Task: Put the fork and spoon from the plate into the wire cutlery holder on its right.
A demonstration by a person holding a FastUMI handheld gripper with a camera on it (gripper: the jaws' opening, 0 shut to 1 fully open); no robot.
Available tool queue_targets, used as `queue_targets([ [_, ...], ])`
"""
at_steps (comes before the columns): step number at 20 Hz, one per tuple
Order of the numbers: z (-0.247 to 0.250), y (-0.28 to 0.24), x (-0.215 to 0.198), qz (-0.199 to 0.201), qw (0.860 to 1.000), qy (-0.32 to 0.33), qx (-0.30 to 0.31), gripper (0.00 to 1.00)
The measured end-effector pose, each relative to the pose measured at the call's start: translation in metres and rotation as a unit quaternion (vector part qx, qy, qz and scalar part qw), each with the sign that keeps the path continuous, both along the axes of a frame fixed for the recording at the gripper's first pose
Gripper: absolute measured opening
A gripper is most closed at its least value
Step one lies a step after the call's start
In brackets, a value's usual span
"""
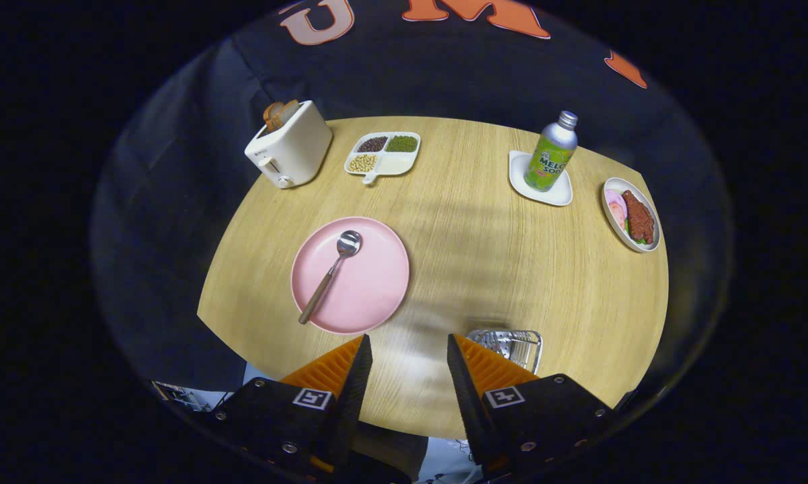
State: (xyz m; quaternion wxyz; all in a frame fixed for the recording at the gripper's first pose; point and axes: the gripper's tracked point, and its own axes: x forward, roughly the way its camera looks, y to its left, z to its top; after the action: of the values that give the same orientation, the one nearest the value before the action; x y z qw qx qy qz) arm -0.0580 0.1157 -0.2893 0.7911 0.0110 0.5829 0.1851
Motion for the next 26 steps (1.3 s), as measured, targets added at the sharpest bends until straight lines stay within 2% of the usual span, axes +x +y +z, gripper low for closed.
queue_targets([
  [1, 0.000, 0.010, 0.002, -0.002, 1.000, -0.008, 0.009, 0.73],
  [3, 0.001, 0.029, 0.008, -0.003, 0.999, -0.027, 0.021, 0.78],
  [8, -0.010, 0.074, 0.022, -0.022, 0.997, -0.053, 0.044, 0.81],
  [11, -0.026, 0.102, 0.021, -0.033, 0.998, -0.030, 0.047, 0.83],
  [19, -0.079, 0.153, 0.004, -0.025, 0.997, 0.068, 0.010, 0.95],
  [24, -0.107, 0.163, -0.005, -0.020, 0.992, 0.118, -0.037, 0.94],
  [26, -0.117, 0.167, -0.006, -0.015, 0.990, 0.130, -0.050, 0.90],
])
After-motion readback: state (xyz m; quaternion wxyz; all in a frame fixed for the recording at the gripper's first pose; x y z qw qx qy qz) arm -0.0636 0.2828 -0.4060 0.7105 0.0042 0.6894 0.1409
